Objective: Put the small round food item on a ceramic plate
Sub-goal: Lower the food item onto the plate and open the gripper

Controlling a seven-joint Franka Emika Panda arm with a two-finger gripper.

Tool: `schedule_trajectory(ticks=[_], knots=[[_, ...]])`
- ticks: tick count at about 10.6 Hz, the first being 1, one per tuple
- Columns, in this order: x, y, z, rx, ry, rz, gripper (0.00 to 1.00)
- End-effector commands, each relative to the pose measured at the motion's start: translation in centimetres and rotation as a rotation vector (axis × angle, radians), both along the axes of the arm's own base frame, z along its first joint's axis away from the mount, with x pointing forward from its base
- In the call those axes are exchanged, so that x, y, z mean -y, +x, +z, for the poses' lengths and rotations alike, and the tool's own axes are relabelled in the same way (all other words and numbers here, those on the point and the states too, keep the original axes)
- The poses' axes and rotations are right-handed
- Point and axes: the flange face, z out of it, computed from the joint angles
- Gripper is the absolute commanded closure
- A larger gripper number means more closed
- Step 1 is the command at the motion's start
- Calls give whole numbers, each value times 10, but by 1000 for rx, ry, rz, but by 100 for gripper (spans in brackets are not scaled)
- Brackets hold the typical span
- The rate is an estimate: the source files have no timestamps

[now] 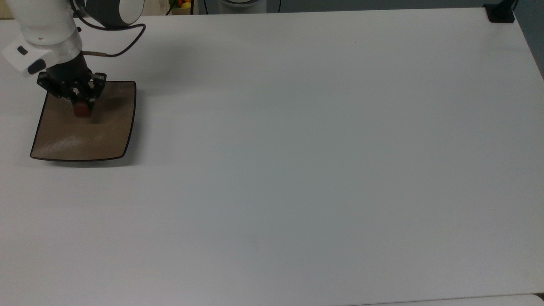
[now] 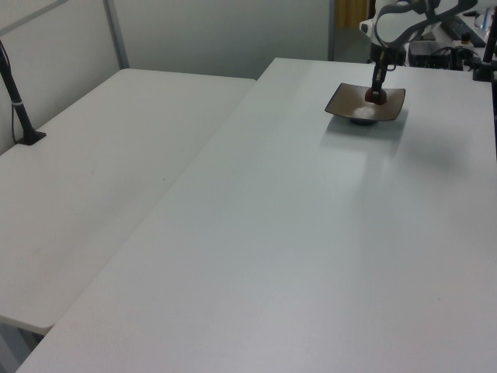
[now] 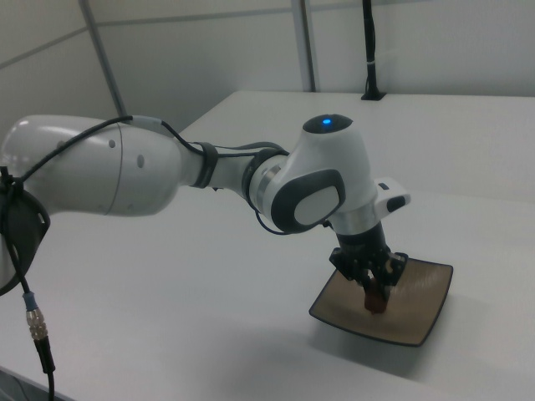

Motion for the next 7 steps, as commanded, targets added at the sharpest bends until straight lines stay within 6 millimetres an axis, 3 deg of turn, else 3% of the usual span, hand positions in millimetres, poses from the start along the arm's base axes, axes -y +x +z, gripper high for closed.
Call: schedule_trajectory(ticks=[1, 4, 5, 6, 7], knots=[[1, 13, -17, 51, 20, -31, 71], [2, 15, -20, 61, 15, -31, 68], [2, 14, -19, 62, 14, -32, 55], [2, 14, -20, 61, 14, -32, 25], [5, 13, -19, 61, 16, -39, 6]])
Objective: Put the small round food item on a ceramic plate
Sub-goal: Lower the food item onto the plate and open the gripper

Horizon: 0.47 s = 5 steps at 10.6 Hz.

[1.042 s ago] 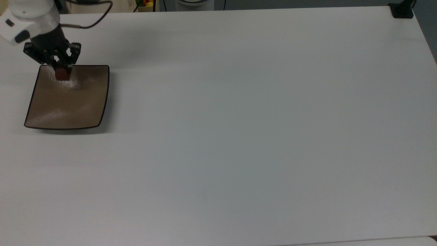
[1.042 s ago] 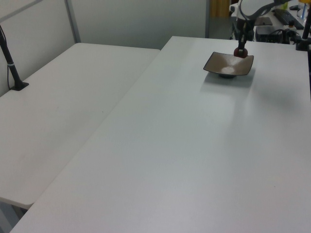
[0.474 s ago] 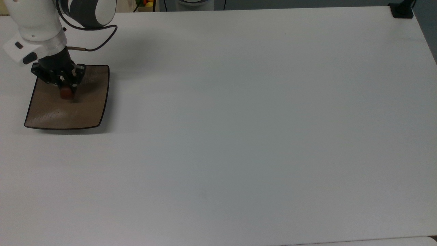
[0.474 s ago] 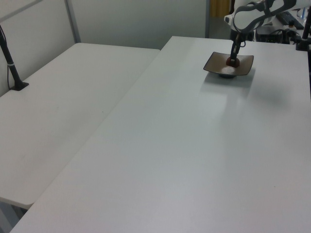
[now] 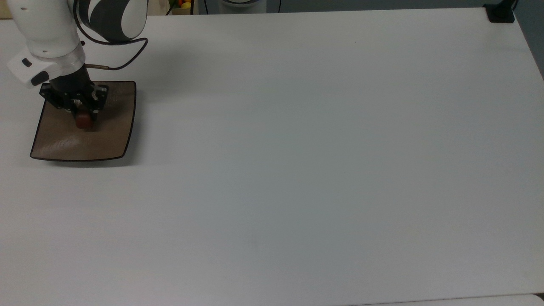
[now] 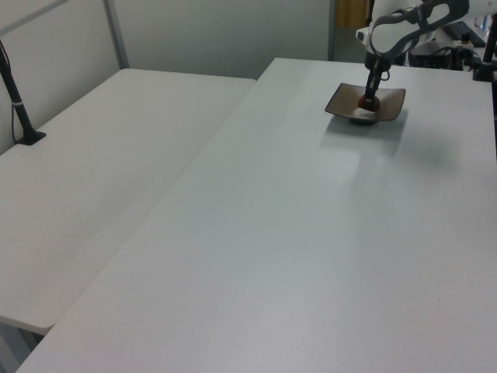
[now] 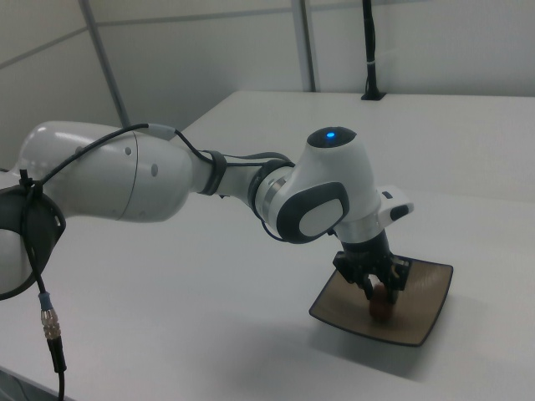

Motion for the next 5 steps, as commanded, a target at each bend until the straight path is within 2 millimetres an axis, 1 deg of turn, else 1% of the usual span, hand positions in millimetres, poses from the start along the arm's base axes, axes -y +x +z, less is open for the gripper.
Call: schedule_trajectory(ticks=[1, 2, 3, 4, 5], knots=[[3, 3, 3, 26, 11, -19, 0], [-1, 5, 4, 27, 13, -12, 0], [-2, 4, 17, 37, 16, -12, 0], [-6, -1, 42, 62, 25, -11, 0], [-12, -9, 67, 35, 57, -6, 0]])
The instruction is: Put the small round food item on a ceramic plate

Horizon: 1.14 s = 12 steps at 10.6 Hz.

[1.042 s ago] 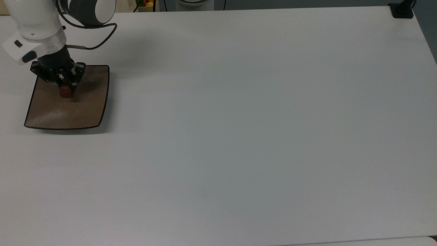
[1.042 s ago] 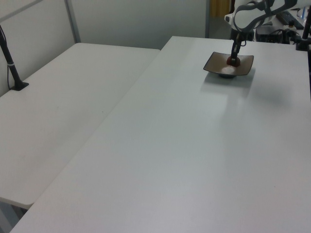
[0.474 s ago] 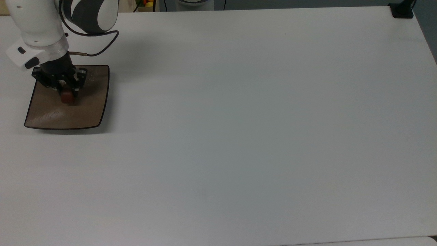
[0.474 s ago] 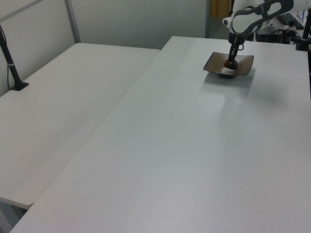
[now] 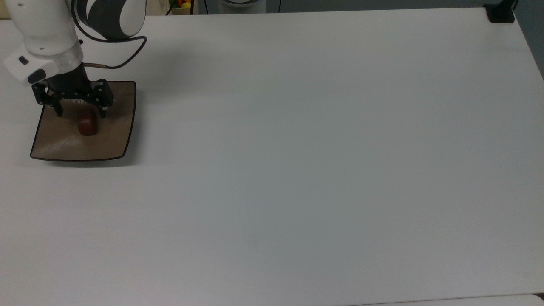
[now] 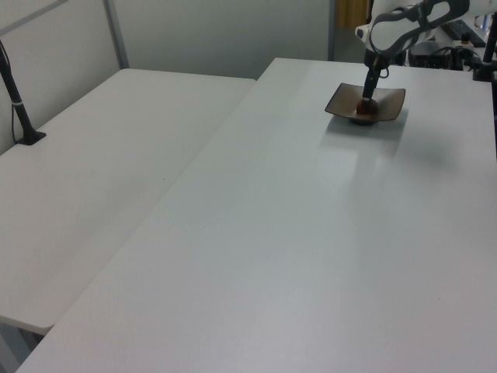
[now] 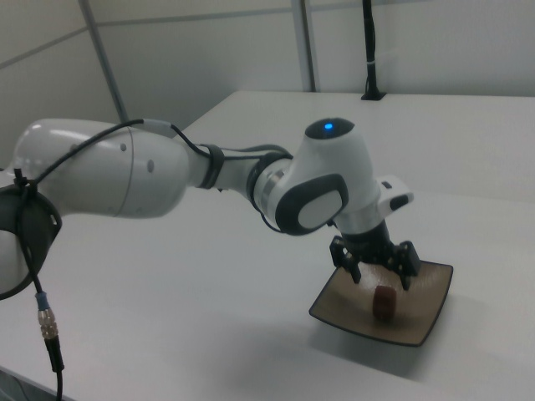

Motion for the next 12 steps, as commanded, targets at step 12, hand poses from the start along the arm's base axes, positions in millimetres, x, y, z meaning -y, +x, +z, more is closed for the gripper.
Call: schedule_trajectory(ticks=[12], knots=[[-211, -89, 286, -44, 267, -92, 0]])
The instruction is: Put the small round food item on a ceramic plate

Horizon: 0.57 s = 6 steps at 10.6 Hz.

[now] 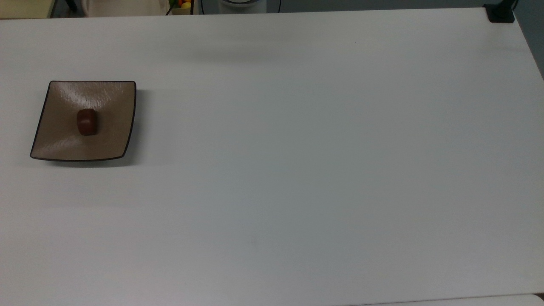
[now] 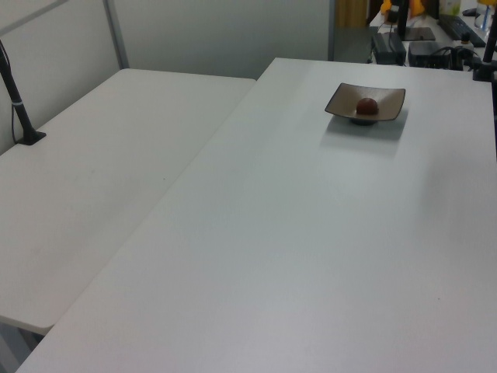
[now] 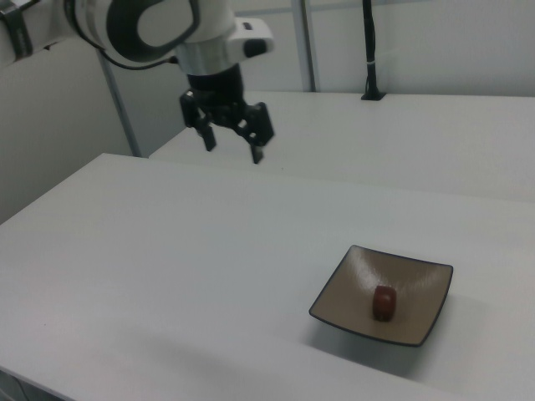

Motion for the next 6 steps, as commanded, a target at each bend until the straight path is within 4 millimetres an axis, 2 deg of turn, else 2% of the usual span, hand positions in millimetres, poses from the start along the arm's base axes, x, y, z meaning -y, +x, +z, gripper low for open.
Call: schedule_trajectory(ticks=[1, 3, 5, 6], knots=[[-79, 6, -2, -45, 20, -24, 0], [-113, 8, -7, -55, 23, -51, 0], [-146, 13, -27, -50, 5, -40, 0], [-147, 15, -40, -46, -19, -38, 0]])
